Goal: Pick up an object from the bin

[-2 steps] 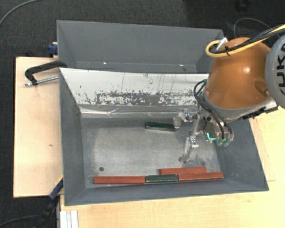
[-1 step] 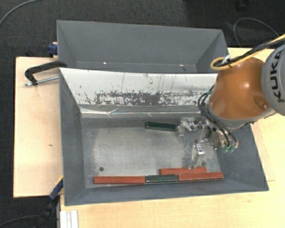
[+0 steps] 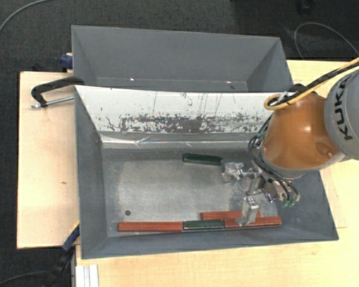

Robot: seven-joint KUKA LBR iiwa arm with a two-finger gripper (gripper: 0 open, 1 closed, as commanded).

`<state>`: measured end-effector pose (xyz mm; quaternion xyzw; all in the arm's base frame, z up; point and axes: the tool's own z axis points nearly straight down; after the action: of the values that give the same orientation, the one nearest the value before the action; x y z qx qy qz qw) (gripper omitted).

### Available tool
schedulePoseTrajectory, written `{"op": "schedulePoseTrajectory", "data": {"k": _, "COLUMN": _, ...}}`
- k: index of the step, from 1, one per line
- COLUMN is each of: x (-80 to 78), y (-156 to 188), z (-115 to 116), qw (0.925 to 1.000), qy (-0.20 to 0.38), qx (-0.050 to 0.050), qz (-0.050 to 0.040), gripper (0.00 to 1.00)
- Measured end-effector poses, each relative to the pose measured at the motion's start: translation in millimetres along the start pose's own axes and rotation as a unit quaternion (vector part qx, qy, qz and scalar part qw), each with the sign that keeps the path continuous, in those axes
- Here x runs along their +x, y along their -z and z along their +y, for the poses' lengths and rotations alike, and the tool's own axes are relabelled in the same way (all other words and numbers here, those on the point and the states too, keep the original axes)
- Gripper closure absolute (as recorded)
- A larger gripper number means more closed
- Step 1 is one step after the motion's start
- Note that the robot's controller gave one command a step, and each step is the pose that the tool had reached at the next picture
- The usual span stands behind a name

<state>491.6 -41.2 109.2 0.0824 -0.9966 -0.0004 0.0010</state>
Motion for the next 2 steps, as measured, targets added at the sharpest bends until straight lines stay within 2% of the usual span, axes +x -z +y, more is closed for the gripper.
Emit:
{"op": "schedulePoseTrajectory", "data": {"k": 1, "x": 16.7, "y": -39, "z": -116, "qw": 0.9977, "qy": -0.067, "qx": 0.002, "qz": -0.0032, "gripper": 0.0}}
{"op": "schedulePoseTrajectory", "data": {"k": 2, "x": -54.5, "y": 33, "z": -33, "qw": 0.9874, "qy": -0.158, "qx": -0.001, "qz": -0.008, "gripper": 0.0}}
